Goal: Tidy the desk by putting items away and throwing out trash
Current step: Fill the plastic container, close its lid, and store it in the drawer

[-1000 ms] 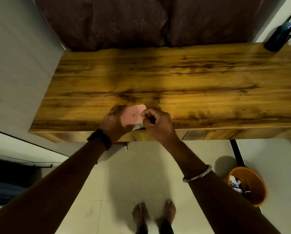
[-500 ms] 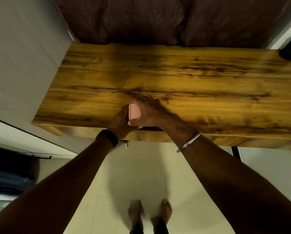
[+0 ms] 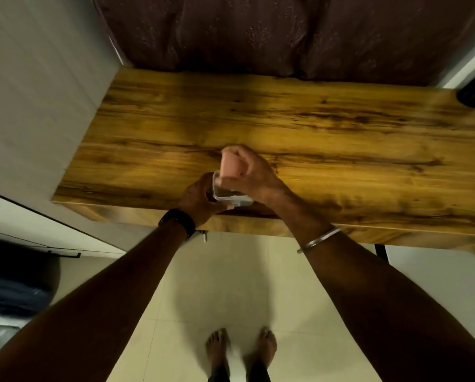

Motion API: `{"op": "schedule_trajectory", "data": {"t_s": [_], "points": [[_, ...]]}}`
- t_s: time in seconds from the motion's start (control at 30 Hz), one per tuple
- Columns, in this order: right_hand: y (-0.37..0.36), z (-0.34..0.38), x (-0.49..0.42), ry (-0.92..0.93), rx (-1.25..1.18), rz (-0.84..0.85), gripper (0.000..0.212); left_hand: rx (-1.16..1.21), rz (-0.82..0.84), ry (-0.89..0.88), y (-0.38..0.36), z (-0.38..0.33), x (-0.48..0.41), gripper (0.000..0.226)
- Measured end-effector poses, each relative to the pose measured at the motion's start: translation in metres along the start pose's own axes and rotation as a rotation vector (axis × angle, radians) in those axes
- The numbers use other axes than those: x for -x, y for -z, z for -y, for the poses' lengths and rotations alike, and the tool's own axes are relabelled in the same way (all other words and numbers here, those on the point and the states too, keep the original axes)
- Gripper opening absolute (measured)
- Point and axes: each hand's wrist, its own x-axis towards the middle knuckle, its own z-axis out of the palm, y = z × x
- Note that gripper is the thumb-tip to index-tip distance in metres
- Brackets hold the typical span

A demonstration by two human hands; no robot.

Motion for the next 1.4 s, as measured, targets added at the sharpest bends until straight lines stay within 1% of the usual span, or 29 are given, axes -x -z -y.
{"op": "schedule_trajectory", "data": {"t_s": [0.07, 0.13, 0.2, 0.27, 0.33, 0.37, 0.4, 0.43, 0.47, 0.5, 0.57, 0.67, 0.73, 0.8, 0.83, 0.87, 0.93, 0.97, 1.0, 1.03, 1.07, 1.13, 1.2, 1.27, 1.3, 1.4], "points": [[0.013, 0.0, 0.005, -0.044, -0.305, -0.11, 0.064, 0.0, 0.014, -0.019, 0.002, -0.002, -0.001, 0.076], [0.029, -0.006, 0.012, -0.067, -0.6, -0.143, 0.056, 0.009, 0.021, -0.048, 0.003, -0.003, -0.003, 0.078], [0.04, -0.016, 0.02, -0.097, -0.717, -0.144, 0.047, 0.003, 0.026, -0.056, 0.003, -0.002, -0.003, 0.082], [0.041, -0.031, 0.025, -0.19, -0.675, -0.2, 0.048, 0.029, 0.042, -0.041, 0.003, -0.001, 0.0, 0.086], [0.04, -0.047, 0.029, -0.306, -0.462, -0.325, 0.062, 0.05, 0.036, -0.023, 0.002, 0.001, 0.004, 0.086], [0.038, -0.055, 0.033, -0.314, -0.276, -0.371, 0.069, 0.052, 0.02, -0.012, 0.001, 0.005, 0.007, 0.084], [0.036, -0.065, 0.036, -0.278, -0.037, -0.369, 0.073, 0.052, 0.004, 0.004, 0.0, 0.009, 0.011, 0.083], [0.034, -0.072, 0.039, -0.227, 0.203, -0.33, 0.072, 0.058, -0.011, 0.024, -0.001, 0.014, 0.013, 0.082], [0.032, -0.08, 0.042, -0.183, 0.41, -0.295, 0.072, 0.057, -0.022, 0.043, -0.001, 0.019, 0.015, 0.08], [0.031, -0.086, 0.045, -0.161, 0.564, -0.271, 0.073, 0.062, -0.036, 0.06, -0.002, 0.022, 0.017, 0.077], [0.028, -0.094, 0.049, -0.142, 0.743, -0.258, 0.076, 0.082, -0.076, 0.078, -0.003, 0.025, 0.023, 0.072], [0.027, -0.103, 0.054, -0.103, 0.808, -0.256, 0.073, 0.105, -0.125, 0.088, -0.004, 0.025, 0.033, 0.069], [0.03, -0.104, 0.057, -0.082, 0.787, -0.255, 0.07, 0.105, -0.131, 0.081, -0.004, 0.026, 0.037, 0.068], [0.032, -0.104, 0.061, -0.071, 0.75, -0.234, 0.072, 0.11, -0.141, 0.075, -0.003, 0.027, 0.041, 0.067], [0.032, -0.102, 0.063, -0.07, 0.725, -0.243, 0.073, 0.117, -0.151, 0.077, -0.003, 0.027, 0.043, 0.065], [0.031, -0.101, 0.065, -0.062, 0.692, -0.293, 0.07, 0.129, -0.171, 0.073, -0.002, 0.027, 0.046, 0.061], [0.027, -0.091, 0.074, 0.009, 0.577, -0.483, 0.051, 0.116, -0.265, 0.021, 0.001, 0.025, 0.053, 0.041], [0.022, -0.084, 0.08, 0.086, 0.501, -0.57, 0.038, 0.102, -0.323, -0.028, 0.003, 0.023, 0.057, 0.026], [0.017, -0.075, 0.086, 0.186, 0.419, -0.62, 0.025, 0.116, -0.366, -0.082, 0.004, 0.021, 0.061, 0.013], [0.01, -0.065, 0.093, 0.264, 0.329, -0.616, 0.017, 0.158, -0.392, -0.11, 0.005, 0.019, 0.066, 0.009], [0.001, -0.055, 0.099, 0.304, 0.242, -0.579, 0.016, 0.227, -0.402, -0.106, 0.005, 0.018, 0.07, 0.013], [-0.025, -0.042, 0.107, 0.296, 0.096, -0.487, 0.022, 0.36, -0.381, -0.054, 0.003, 0.017, 0.077, 0.013], [-0.053, -0.041, 0.111, 0.224, -0.023, -0.402, 0.033, 0.46, -0.334, 0.021, -0.004, 0.021, 0.085, 0.009], [-0.08, -0.049, 0.116, 0.142, -0.102, -0.318, 0.043, 0.52, -0.328, 0.063, -0.012, 0.034, 0.091, 0.006], [-0.093, -0.056, 0.119, 0.102, -0.114, -0.282, 0.043, 0.545, -0.334, 0.087, -0.016, 0.043, 0.096, 0.007], [-0.132, -0.091, 0.121, -0.056, -0.151, -0.187, 0.026, 0.587, -0.376, 0.196, -0.025, 0.08, 0.105, 0.012]]}}
